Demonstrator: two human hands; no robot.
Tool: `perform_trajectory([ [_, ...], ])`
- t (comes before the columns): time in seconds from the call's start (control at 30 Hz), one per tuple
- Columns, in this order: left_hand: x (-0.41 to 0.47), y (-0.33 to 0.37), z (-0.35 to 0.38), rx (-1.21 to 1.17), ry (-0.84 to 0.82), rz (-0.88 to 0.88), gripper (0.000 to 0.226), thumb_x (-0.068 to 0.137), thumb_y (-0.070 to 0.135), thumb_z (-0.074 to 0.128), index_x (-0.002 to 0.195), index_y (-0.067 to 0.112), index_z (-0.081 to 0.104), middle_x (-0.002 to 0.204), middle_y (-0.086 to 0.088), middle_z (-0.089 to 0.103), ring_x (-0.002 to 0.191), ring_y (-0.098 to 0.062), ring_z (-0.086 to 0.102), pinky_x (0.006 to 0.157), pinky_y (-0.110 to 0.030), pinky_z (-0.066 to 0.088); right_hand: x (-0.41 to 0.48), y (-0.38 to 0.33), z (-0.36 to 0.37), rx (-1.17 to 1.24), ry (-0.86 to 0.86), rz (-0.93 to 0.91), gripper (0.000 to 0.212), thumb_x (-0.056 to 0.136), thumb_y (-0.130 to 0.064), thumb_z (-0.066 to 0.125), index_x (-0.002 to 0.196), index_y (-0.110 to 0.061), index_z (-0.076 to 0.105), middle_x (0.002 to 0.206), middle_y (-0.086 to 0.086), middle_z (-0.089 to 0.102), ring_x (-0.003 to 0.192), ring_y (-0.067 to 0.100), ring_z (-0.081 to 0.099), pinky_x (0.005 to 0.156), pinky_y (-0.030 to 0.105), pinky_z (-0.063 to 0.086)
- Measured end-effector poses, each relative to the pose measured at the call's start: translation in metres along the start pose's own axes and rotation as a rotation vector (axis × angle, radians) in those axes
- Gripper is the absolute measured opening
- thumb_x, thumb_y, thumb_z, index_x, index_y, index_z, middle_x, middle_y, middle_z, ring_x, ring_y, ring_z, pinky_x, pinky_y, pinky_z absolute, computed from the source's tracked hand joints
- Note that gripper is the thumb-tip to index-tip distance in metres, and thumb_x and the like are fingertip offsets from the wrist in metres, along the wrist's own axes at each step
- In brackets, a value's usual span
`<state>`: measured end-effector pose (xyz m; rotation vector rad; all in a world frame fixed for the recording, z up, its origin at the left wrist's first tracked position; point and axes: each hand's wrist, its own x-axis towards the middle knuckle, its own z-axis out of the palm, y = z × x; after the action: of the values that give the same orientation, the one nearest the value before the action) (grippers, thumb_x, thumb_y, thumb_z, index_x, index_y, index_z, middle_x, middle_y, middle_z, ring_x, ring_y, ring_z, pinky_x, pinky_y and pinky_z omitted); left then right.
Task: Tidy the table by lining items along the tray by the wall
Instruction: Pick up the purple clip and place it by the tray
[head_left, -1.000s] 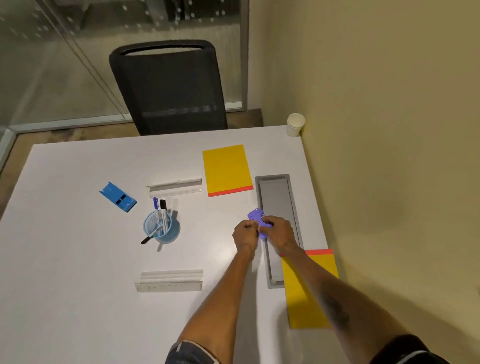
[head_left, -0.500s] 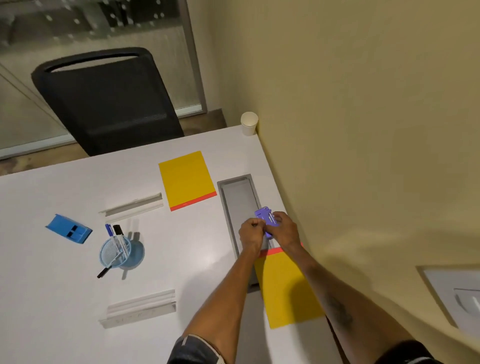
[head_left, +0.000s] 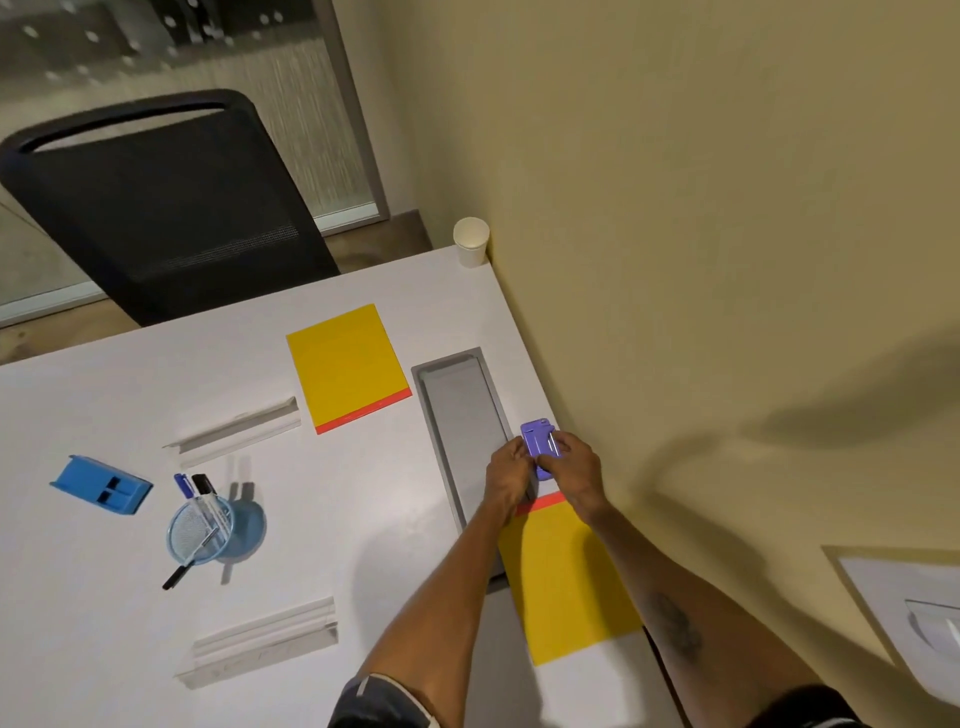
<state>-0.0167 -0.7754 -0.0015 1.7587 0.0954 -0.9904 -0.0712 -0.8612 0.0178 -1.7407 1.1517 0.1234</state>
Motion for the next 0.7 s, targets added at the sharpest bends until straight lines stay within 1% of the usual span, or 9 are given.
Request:
perform_trajectory([
  [0.07,0.003,-0.003,0.002,0.001,-0.011,-0.012,0.032,0.101,0.012,0.050,0.132,0.006,0.060,0.127,-0.017,0.066,0.109,-0.028,0.065,0.095,-0.029,0.052,0.001,0.003,0.001,-0.010,-0.006,0.000,0.054,0.086,-0.010,0.072,0.137,-0.003,0.054,0.132,0.014,0.062,0.117,0.029,0.062,0.103,0.038,0.052],
  [0.13,0.005,-0.005,0.003,0.001,-0.007,-0.024,0.030,0.101,0.012,0.050,0.128,0.006,0.062,0.122,-0.018,0.068,0.101,-0.025,0.065,0.092,-0.029,0.053,0.003,0.006,0.003,-0.025,0.001,-0.001,0.051,0.087,-0.011,0.072,0.135,-0.003,0.056,0.131,0.015,0.064,0.115,0.030,0.062,0.102,0.037,0.052],
  [0.3,0.008,-0.011,0.005,0.030,-0.002,-0.031,0.032,0.101,0.013,0.051,0.128,0.002,0.061,0.120,-0.021,0.067,0.082,-0.015,0.062,0.071,-0.012,0.052,0.007,0.008,0.007,-0.061,0.023,-0.004,0.044,0.088,-0.009,0.071,0.129,0.001,0.060,0.125,0.019,0.065,0.112,0.033,0.063,0.099,0.035,0.052],
  [0.37,0.007,-0.011,0.007,0.026,-0.005,-0.025,0.033,0.101,0.014,0.050,0.130,0.003,0.061,0.121,-0.020,0.067,0.085,-0.016,0.061,0.071,-0.013,0.053,0.008,0.009,0.008,-0.071,0.031,-0.001,0.041,0.088,-0.008,0.071,0.127,0.002,0.061,0.124,0.020,0.065,0.111,0.034,0.063,0.098,0.036,0.053],
  [0.47,0.004,-0.011,0.009,0.044,0.021,-0.016,0.033,0.103,0.019,0.049,0.130,0.007,0.063,0.119,-0.017,0.069,0.084,-0.014,0.061,0.064,-0.007,0.051,0.008,0.010,0.008,-0.100,0.026,0.001,0.041,0.087,-0.009,0.071,0.126,0.002,0.062,0.125,0.019,0.065,0.112,0.033,0.063,0.100,0.038,0.053],
  [0.5,0.004,-0.012,0.010,0.056,0.038,-0.017,0.033,0.102,0.019,0.049,0.129,0.007,0.064,0.118,-0.017,0.070,0.085,-0.014,0.061,0.063,-0.007,0.050,0.008,0.011,0.008,-0.114,0.023,0.002,0.042,0.087,-0.008,0.072,0.126,0.001,0.062,0.127,0.018,0.065,0.113,0.032,0.063,0.100,0.039,0.053],
  [0.57,0.003,-0.012,0.010,0.071,0.062,-0.040,0.032,0.101,0.018,0.050,0.126,0.005,0.065,0.117,-0.018,0.070,0.086,-0.017,0.060,0.067,-0.012,0.050,0.008,0.012,0.008,-0.139,0.020,0.002,0.044,0.085,-0.008,0.073,0.127,0.000,0.062,0.128,0.016,0.065,0.114,0.031,0.063,0.101,0.039,0.052],
  [0.63,0.001,-0.012,0.010,0.066,0.060,-0.063,0.030,0.100,0.016,0.051,0.123,0.003,0.066,0.116,-0.019,0.070,0.087,-0.019,0.061,0.075,-0.022,0.054,0.008,0.013,0.008,-0.154,0.021,-0.003,0.045,0.084,-0.008,0.074,0.127,-0.001,0.063,0.129,0.015,0.064,0.115,0.030,0.062,0.102,0.038,0.051],
  [0.7,-0.002,-0.010,0.008,0.050,0.044,-0.081,0.029,0.099,0.015,0.052,0.121,0.001,0.067,0.116,-0.020,0.069,0.088,-0.020,0.061,0.081,-0.028,0.055,0.006,0.013,0.008,-0.157,0.023,-0.007,0.046,0.084,-0.008,0.074,0.127,-0.001,0.062,0.130,0.015,0.063,0.117,0.030,0.061,0.102,0.037,0.050],
])
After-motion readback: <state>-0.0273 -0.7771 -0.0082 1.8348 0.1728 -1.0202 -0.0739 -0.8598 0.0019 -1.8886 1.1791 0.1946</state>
